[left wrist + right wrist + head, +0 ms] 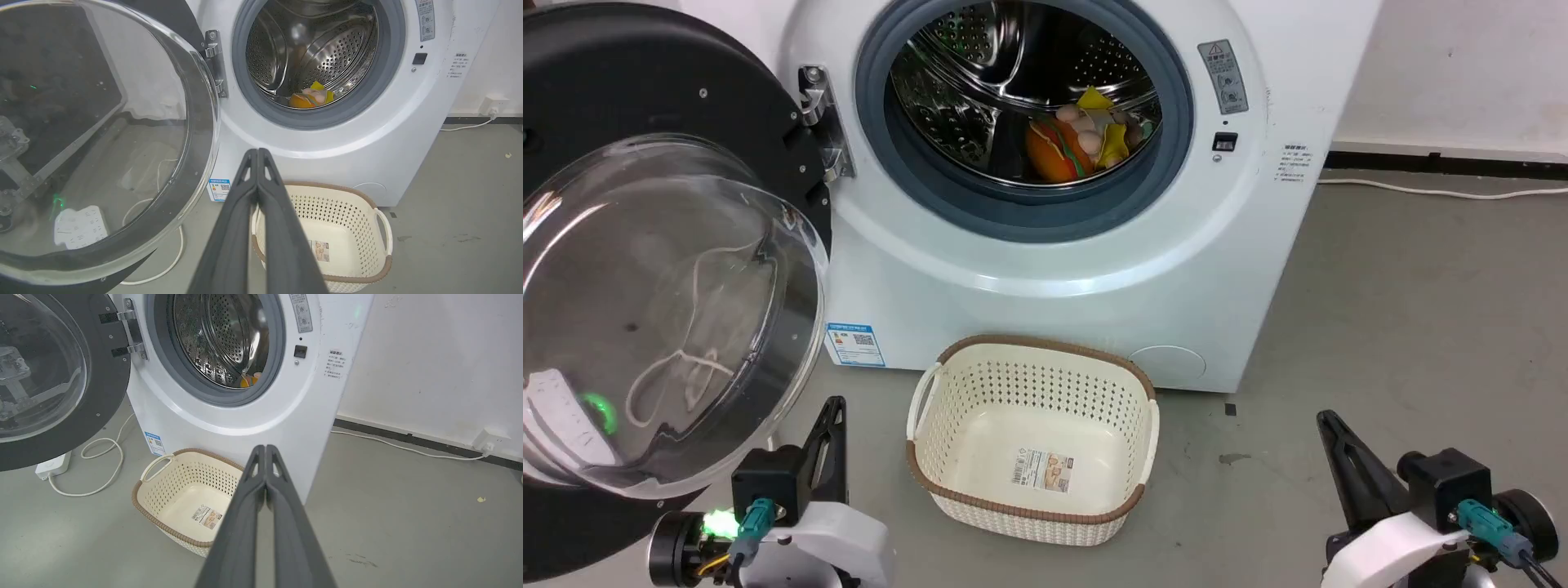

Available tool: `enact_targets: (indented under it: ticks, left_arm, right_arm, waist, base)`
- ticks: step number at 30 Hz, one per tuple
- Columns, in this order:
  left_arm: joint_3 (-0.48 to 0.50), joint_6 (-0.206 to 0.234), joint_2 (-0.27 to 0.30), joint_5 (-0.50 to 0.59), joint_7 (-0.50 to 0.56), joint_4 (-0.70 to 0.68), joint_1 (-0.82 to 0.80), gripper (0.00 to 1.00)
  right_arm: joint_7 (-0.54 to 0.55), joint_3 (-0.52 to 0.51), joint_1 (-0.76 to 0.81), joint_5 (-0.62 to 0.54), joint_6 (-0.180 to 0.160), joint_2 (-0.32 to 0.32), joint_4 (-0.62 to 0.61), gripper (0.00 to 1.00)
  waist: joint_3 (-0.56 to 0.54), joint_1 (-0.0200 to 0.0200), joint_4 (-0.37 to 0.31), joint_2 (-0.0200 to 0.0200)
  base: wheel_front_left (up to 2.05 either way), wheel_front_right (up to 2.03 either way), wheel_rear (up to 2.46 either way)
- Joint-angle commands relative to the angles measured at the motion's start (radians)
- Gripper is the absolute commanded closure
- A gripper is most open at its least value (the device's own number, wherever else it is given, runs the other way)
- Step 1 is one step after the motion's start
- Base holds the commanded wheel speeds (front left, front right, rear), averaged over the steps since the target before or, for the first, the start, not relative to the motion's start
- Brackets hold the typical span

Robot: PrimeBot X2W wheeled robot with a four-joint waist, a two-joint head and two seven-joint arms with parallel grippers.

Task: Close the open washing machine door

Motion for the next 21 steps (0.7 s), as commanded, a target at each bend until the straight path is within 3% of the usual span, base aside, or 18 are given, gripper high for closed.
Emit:
enact_targets:
  ticks: [1,21]
  left_arm:
    - [0.001,0.003,0.0,0.002,0.0,-0.004,0.013,1.0]
    - [0.001,0.003,0.0,0.002,0.0,-0.004,0.013,1.0]
  right_arm:
    - [0.0,0.0,-0.014,-0.007,0.001,0.004,-0.005,1.0]
    - [0.0,0.0,-0.014,-0.007,0.001,0.004,-0.005,1.0]
  waist:
    - [0.0,0.0,0.0,0.0]
    - [0.0,0.0,0.0,0.0]
  base:
    - [0.0,0.0,0.0]
    - [0.0,0.0,0.0]
